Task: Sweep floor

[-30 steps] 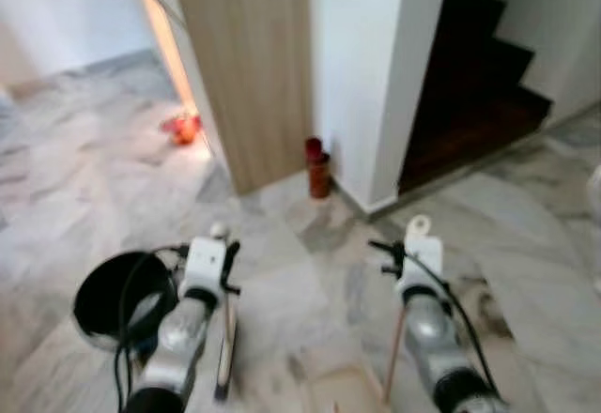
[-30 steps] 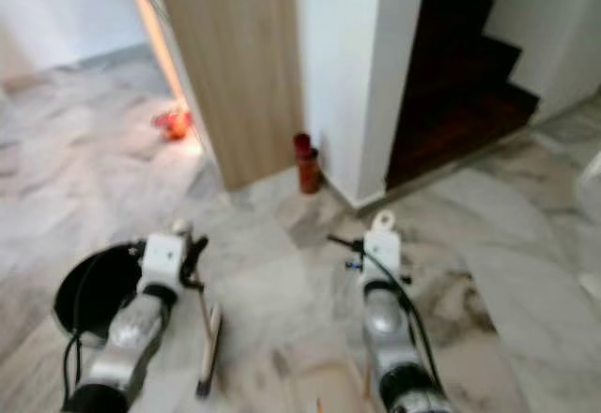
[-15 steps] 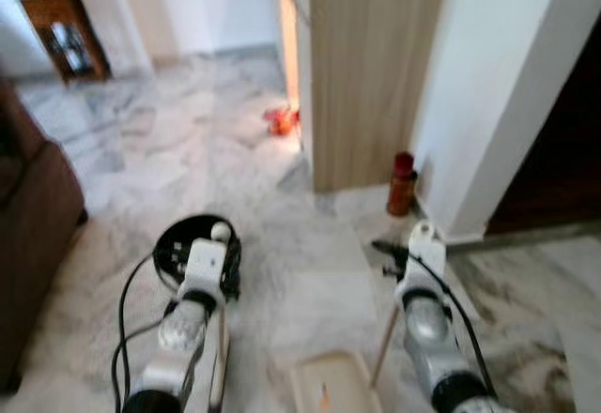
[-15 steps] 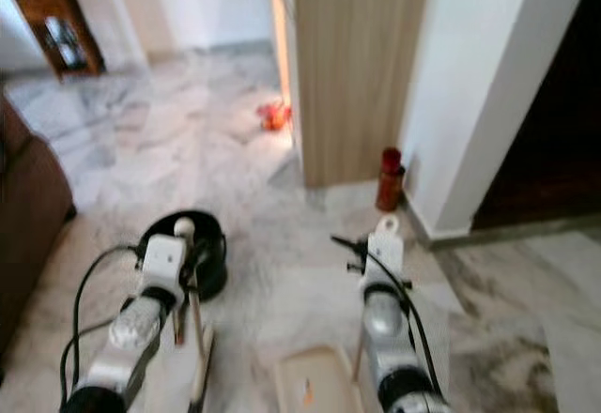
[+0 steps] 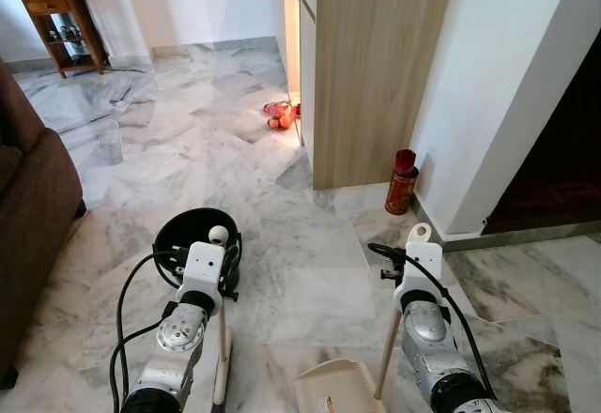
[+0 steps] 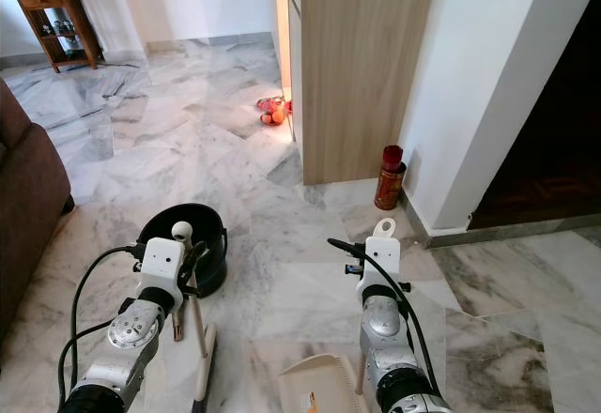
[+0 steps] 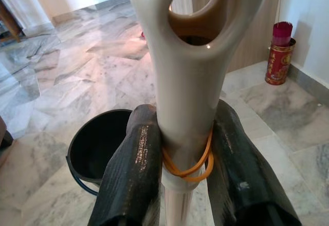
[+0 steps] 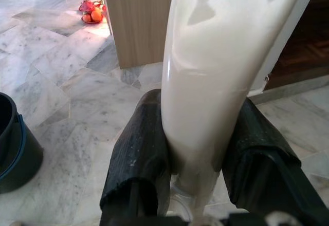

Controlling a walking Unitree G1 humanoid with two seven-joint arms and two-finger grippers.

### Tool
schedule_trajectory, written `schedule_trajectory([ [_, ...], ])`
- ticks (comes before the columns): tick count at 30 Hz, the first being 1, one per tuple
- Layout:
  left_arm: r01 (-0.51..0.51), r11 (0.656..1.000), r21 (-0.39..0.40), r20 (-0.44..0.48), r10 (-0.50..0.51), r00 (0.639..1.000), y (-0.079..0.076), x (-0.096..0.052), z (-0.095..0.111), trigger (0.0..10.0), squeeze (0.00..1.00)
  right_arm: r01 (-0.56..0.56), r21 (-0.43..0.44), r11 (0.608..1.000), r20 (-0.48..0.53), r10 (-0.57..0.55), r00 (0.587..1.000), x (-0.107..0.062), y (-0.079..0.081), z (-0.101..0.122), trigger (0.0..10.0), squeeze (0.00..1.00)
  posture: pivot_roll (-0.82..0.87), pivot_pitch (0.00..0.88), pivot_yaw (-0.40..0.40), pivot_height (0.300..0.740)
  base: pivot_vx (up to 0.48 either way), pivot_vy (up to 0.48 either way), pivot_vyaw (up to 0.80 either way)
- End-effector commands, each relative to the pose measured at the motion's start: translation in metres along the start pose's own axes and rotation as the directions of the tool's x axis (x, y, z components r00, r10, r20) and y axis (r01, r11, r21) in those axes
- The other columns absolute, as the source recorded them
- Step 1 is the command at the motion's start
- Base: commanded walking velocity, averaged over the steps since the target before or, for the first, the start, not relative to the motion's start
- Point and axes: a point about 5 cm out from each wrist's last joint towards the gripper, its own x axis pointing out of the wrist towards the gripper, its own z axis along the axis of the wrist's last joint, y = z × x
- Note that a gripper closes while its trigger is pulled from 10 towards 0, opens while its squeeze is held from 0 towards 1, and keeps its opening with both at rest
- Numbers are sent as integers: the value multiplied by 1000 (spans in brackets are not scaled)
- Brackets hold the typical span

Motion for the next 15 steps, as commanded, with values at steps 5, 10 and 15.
schedule_trajectory([
  [5,-8,1000,6,29,8,1000,5,2,5,10000,0,-18,-1,1000,20,18,1000,2,4,6,10000,0,115,0,38,740,0,0,0],
  [10,-7,1000,7,29,7,1000,5,2,5,10000,0,-21,-11,1000,26,21,999,2,5,7,10000,0,114,0,38,740,0,0,527],
  [15,-7,1000,8,29,6,1000,5,2,5,10000,0,-15,14,1000,20,15,1000,2,4,6,10000,0,114,0,38,740,0,0,315],
])
